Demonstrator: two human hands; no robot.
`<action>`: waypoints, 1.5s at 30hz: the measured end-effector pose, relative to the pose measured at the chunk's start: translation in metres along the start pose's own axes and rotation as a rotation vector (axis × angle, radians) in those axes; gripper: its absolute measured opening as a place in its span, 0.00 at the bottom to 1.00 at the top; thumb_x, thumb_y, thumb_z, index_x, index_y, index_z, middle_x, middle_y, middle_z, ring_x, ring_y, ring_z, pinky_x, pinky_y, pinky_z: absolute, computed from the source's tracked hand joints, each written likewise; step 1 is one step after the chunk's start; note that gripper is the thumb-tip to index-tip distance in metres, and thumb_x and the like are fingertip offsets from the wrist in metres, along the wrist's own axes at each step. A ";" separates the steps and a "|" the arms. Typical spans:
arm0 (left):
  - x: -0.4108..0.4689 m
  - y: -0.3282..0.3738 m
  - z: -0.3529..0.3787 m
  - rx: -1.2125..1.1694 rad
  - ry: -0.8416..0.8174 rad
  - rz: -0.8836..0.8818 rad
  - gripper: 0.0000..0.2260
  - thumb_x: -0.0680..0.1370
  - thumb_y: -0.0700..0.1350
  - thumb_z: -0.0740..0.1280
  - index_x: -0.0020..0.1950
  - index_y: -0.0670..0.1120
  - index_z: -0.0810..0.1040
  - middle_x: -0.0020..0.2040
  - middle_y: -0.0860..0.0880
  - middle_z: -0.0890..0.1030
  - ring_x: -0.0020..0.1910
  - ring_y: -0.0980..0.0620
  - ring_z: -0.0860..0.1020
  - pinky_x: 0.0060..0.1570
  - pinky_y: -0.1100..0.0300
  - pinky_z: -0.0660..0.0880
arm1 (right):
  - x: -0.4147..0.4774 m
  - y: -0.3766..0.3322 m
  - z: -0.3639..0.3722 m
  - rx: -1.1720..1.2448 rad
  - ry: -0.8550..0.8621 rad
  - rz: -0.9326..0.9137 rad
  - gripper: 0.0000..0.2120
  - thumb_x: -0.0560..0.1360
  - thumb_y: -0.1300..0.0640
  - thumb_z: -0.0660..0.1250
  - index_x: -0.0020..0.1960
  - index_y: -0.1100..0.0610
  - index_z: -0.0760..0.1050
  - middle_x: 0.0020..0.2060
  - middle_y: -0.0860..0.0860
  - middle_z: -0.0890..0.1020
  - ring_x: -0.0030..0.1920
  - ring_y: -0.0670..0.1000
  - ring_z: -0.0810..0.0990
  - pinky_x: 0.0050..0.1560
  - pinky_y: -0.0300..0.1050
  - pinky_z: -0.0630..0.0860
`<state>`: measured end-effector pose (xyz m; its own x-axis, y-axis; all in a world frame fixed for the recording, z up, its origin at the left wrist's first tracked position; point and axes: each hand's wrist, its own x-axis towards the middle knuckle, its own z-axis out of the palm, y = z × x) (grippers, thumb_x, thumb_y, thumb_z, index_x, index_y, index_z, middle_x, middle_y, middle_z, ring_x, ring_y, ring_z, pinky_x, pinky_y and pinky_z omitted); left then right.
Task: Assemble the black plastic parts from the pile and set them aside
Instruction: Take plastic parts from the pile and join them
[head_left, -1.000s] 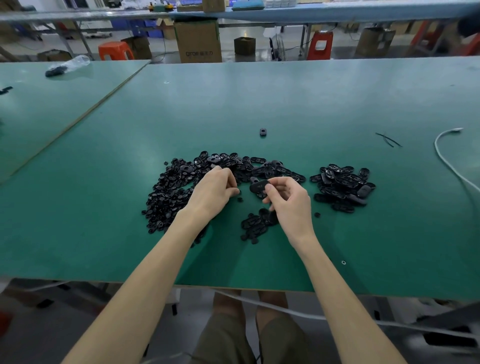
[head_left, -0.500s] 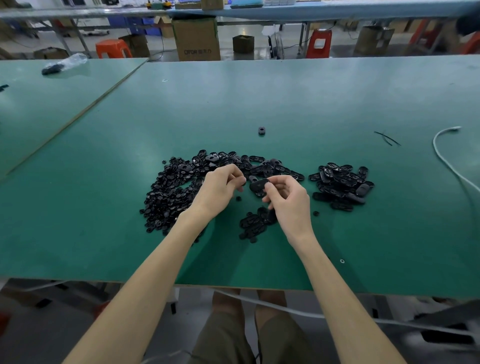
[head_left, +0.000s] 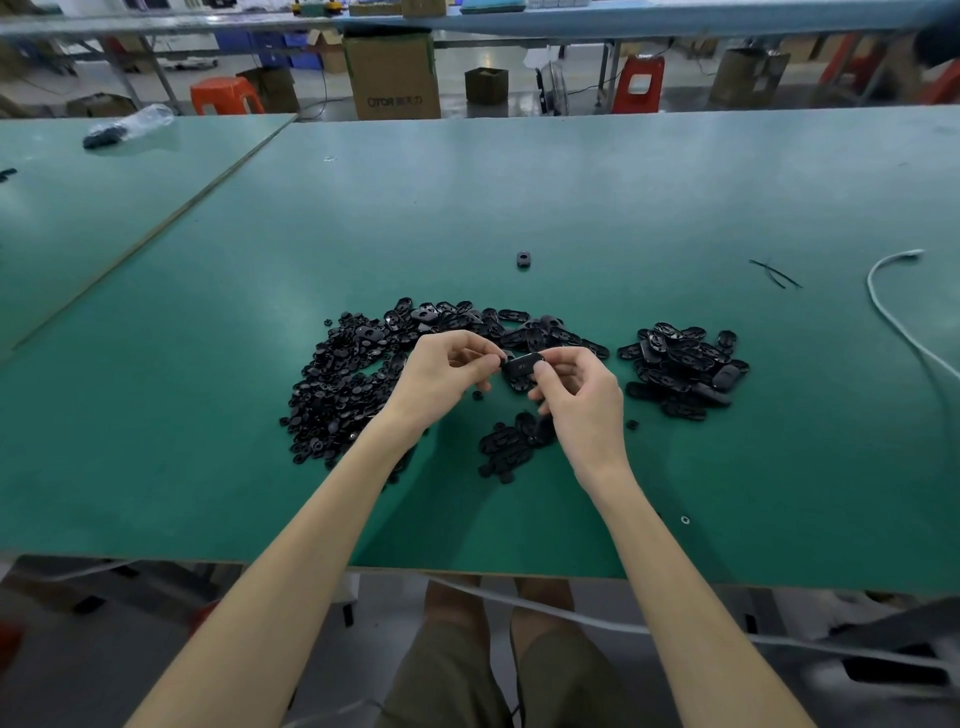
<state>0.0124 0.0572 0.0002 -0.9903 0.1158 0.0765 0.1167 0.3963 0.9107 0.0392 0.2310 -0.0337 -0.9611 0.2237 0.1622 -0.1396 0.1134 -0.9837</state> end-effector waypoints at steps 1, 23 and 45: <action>0.000 0.001 0.000 -0.003 0.004 -0.001 0.02 0.80 0.41 0.72 0.50 0.46 0.85 0.39 0.48 0.85 0.36 0.57 0.82 0.34 0.68 0.73 | 0.000 0.000 0.000 0.001 0.002 0.000 0.05 0.81 0.61 0.69 0.51 0.52 0.80 0.40 0.49 0.85 0.39 0.47 0.84 0.36 0.39 0.79; 0.001 0.002 0.019 0.085 0.084 -0.005 0.06 0.77 0.40 0.76 0.50 0.46 0.81 0.42 0.48 0.85 0.31 0.59 0.80 0.37 0.68 0.76 | 0.002 0.004 0.000 -0.026 -0.037 -0.014 0.04 0.80 0.61 0.72 0.51 0.53 0.81 0.40 0.49 0.86 0.38 0.45 0.84 0.35 0.38 0.79; -0.004 -0.003 0.030 -0.060 0.092 0.053 0.04 0.81 0.40 0.71 0.54 0.41 0.83 0.47 0.46 0.86 0.44 0.54 0.84 0.48 0.66 0.77 | 0.002 0.004 -0.004 0.086 -0.054 0.008 0.04 0.78 0.62 0.74 0.49 0.54 0.83 0.39 0.50 0.88 0.35 0.47 0.84 0.33 0.41 0.77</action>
<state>0.0178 0.0826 -0.0150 -0.9859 0.0501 0.1595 0.1670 0.3360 0.9269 0.0373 0.2354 -0.0369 -0.9733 0.1718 0.1523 -0.1497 0.0282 -0.9883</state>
